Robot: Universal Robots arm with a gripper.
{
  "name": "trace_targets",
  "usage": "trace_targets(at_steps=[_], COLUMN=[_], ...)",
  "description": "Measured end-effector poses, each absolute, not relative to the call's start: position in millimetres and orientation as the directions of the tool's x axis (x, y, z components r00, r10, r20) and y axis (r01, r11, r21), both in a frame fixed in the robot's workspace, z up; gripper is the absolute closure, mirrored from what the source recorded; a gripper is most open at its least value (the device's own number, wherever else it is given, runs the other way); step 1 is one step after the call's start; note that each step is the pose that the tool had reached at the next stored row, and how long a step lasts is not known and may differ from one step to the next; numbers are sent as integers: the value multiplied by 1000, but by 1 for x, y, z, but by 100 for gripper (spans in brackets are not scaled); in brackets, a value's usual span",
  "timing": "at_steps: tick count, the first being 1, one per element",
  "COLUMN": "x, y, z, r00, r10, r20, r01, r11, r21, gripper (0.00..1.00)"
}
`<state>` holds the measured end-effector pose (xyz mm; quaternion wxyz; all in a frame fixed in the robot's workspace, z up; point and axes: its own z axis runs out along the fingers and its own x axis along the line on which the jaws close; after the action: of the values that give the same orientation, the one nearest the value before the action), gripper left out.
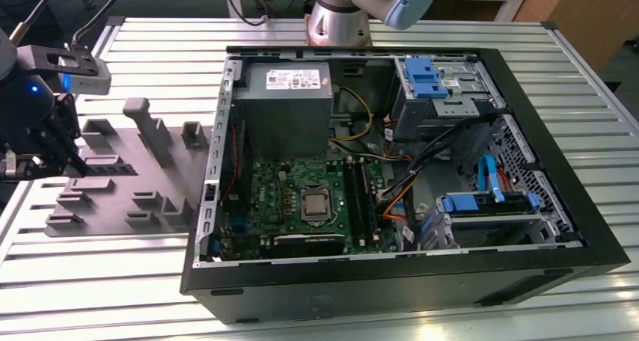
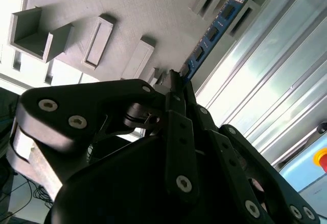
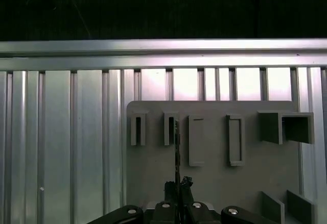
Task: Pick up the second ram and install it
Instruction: 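Pick up the second ram and move it above second insertion slot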
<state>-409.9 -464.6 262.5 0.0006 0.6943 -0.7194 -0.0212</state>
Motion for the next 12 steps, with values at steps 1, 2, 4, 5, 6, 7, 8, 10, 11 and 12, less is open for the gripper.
trace_targets(at_steps=[1, 2, 4, 5, 6, 7, 8, 10, 11, 12], x=[-410, -410, -410, -410, -410, -410, -410, -410, -410, -410], y=[-465, -465, -465, -465, -465, -465, -465, -465, -465, -465], z=[263, 264, 265, 265, 266, 266, 267, 268, 268, 269], r00=[-36, -36, -36, -36, -36, -36, -36, -36, -36, -36], r10=[-999, -999, -999, -999, -999, -999, -999, -999, -999, -999], r20=[-28, -28, -28, -28, -28, -28, -28, -28, -28, -28], r01=[-999, -999, -999, -999, -999, -999, -999, -999, -999, -999], r11=[35, 35, 35, 35, 35, 35, 35, 35, 35, 35], r21=[31, 31, 31, 31, 31, 31, 31, 31, 31, 31], gripper=[86, 86, 86, 86, 86, 86, 86, 86, 86, 86])
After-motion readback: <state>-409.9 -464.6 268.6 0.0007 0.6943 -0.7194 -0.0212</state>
